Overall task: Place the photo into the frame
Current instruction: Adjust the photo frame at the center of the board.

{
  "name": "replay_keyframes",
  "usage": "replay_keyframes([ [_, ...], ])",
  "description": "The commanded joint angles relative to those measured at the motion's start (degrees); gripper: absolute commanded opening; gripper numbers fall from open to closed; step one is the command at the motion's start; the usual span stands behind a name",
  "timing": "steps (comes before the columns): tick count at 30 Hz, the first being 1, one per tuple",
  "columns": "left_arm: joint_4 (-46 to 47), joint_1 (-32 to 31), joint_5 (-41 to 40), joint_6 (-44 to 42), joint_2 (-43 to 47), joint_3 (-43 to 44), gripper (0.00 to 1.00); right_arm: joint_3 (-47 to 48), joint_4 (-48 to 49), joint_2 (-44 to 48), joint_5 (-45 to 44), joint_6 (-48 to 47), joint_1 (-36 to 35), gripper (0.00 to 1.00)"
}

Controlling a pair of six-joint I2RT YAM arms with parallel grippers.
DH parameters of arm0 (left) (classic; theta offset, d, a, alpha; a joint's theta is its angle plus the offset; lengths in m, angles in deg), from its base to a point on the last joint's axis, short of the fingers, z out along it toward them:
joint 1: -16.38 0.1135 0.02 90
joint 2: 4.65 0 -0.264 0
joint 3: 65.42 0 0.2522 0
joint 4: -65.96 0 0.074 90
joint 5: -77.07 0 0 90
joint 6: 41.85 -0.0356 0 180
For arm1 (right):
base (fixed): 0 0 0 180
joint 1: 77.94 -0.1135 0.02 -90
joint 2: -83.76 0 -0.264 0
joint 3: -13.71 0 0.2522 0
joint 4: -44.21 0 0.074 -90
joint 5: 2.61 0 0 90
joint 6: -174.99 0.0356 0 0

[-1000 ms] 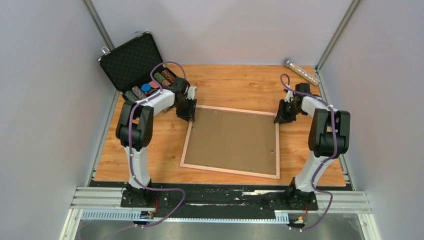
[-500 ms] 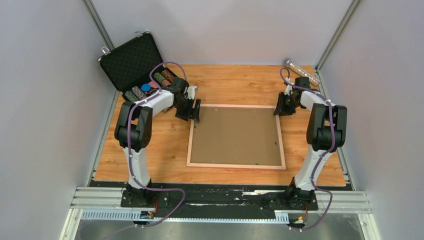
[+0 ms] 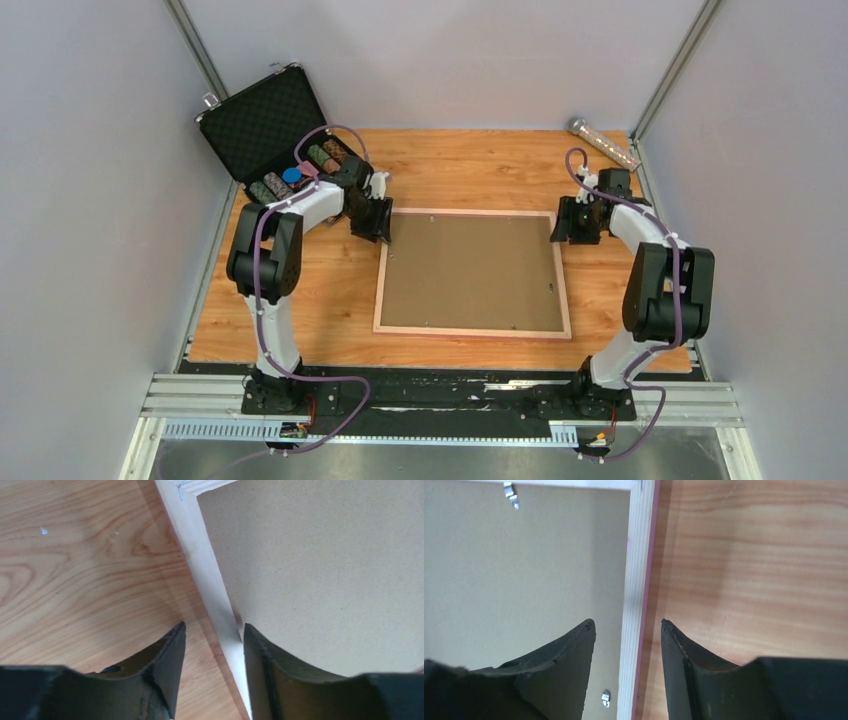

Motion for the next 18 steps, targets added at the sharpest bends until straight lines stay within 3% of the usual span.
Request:
replay_keyframes([
  [1,-0.61,-0.13,-0.46,0.42,-0.55,-2.29,0.51,-4.5,0.43,7.08,-1.01,-2.33,0.16,0.5],
  [4,-0.25,-0.12,-0.22,1.22,-1.18,-2.2,0.43,-7.05,-0.94,9.97,-0.96,-3.06,0.16,0.51],
  [9,0.11,-0.12,0.46,2.13,-2.79,-1.96,0.2,-9.17,-3.76,12.31,0.63,-3.87,0.16,0.52],
  [18,0.82,-0.12,0.09,3.35,-3.55,-2.52,0.02,-12.95,-6.46,12.7,0.74,-7.53,-0.24,0.55],
])
